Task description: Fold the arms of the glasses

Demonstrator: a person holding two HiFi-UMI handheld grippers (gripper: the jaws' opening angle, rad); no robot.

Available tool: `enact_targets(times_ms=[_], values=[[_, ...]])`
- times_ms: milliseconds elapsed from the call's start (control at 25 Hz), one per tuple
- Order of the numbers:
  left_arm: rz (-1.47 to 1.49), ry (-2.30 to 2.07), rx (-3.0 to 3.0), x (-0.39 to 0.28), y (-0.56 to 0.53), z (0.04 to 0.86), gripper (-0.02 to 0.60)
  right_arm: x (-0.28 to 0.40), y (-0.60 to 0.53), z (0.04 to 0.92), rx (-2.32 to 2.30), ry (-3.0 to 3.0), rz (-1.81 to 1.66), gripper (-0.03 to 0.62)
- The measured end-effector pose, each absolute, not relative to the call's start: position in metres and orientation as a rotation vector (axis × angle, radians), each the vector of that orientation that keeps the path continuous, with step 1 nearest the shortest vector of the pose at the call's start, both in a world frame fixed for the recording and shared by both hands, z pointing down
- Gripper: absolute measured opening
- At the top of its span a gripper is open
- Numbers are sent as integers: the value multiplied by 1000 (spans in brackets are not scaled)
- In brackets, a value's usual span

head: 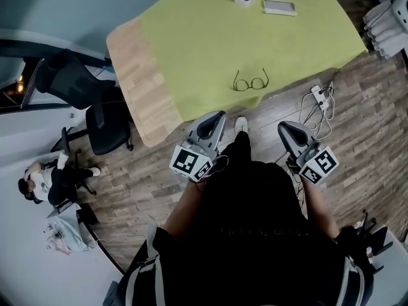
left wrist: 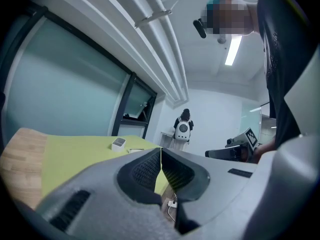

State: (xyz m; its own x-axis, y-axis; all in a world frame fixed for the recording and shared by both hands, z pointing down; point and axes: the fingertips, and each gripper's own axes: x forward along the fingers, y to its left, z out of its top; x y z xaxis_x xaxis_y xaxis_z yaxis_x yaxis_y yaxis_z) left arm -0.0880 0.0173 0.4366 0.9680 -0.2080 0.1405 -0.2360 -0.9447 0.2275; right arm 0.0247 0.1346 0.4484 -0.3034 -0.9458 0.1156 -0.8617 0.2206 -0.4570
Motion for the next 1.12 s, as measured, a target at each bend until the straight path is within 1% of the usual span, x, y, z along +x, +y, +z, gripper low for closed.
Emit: enact_targets(times_ms=[320, 480, 880, 1120], values=[[157, -317, 2839, -76, -36, 451, 20, 39, 81, 456, -1755, 2313, -716, 32], [149, -321, 2813, -70, -52, 453, 20, 48, 63, 446, -1762, 2326, -675, 32], [179, -343, 2833, -43, -47, 451, 20, 82, 46, 459, -1749, 2462, -653, 32], [135, -460, 2812, -17, -49, 439, 20, 102, 27, 467, -1588, 2597, -699, 32]])
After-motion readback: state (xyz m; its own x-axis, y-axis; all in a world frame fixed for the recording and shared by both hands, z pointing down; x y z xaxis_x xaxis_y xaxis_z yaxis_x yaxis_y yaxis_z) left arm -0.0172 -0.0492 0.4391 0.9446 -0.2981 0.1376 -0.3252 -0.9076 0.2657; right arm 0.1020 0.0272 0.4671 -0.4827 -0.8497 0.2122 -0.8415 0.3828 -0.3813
